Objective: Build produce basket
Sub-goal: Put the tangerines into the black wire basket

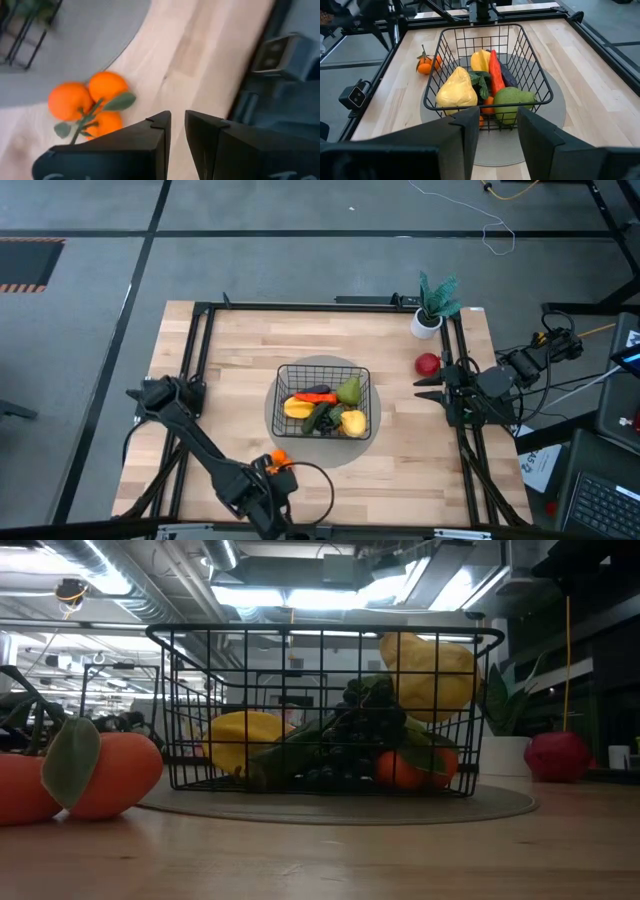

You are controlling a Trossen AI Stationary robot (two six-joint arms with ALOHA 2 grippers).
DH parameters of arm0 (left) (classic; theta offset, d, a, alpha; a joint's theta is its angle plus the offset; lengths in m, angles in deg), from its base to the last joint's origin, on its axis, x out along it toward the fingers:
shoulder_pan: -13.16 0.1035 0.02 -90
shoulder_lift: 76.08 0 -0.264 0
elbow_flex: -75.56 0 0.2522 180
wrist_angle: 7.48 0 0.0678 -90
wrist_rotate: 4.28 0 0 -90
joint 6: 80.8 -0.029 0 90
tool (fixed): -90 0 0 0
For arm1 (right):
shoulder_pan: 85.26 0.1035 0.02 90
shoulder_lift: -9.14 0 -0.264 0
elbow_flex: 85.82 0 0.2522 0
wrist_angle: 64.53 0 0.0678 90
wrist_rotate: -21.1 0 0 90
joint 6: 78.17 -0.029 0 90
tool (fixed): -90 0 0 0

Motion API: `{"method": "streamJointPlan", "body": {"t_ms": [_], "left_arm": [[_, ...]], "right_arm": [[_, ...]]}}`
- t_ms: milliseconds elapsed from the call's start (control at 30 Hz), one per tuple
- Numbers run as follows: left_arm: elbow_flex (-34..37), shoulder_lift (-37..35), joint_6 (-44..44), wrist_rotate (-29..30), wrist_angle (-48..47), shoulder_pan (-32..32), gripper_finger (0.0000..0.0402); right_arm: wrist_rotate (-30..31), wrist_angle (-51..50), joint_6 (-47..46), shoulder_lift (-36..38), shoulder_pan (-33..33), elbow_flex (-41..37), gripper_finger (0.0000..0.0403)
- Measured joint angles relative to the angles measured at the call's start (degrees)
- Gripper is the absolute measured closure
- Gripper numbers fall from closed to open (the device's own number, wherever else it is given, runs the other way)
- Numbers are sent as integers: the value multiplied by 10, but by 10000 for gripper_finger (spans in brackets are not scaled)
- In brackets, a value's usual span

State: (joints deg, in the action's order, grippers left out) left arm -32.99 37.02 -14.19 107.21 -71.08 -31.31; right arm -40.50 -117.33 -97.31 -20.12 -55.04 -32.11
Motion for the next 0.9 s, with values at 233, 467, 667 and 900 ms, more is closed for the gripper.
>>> {"method": "streamJointPlan", "body": {"t_ms": [233, 467, 667, 900], "left_arm": [[0, 21, 91, -42, -66, 19, 358], [0, 21, 98, -46, 7, 53, 358], [0, 21, 50, -88, 44, 83, 358], [0, 21, 48, -123, 25, 89, 332]], "right_arm": [[0, 0, 1, 0, 0, 0, 279], [0, 0, 1, 0, 0, 0, 279], [0, 0, 1, 0, 0, 0, 279], [0, 0, 1, 0, 0, 0, 279]]}}
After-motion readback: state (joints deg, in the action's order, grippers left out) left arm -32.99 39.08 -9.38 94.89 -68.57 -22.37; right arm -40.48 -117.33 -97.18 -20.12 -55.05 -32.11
